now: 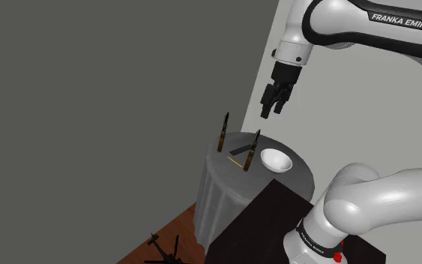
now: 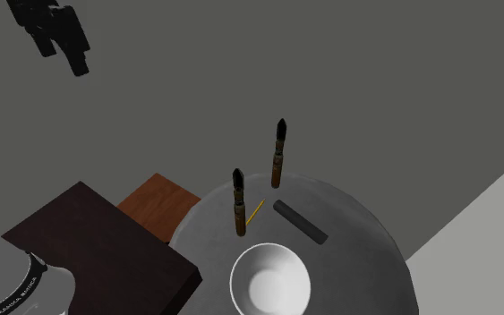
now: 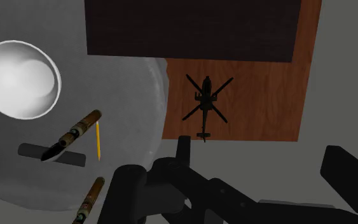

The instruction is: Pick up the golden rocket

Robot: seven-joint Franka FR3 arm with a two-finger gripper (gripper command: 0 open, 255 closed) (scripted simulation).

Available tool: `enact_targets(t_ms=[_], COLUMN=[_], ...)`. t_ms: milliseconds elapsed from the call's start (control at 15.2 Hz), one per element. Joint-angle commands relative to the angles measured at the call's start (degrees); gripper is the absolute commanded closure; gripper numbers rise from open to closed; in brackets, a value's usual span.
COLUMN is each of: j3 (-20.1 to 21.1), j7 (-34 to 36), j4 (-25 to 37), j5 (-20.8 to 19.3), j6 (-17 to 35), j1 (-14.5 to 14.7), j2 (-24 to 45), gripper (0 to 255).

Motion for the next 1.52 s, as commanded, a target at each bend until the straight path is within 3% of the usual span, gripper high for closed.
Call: enact_targets(t_ms=[0,726,1452], j3=[0.00,-7.25,-12.38], j7=[0.00,-11.16,-21.87], j4=[0.00,5.76,20.60], j5=[0.00,-4.39,-3.13], j6=[0.00,12.30,19.36], j1=[0.00,-1.37,-2.87], j2=[0.00,19.73,43.17], gripper=[0,0,0])
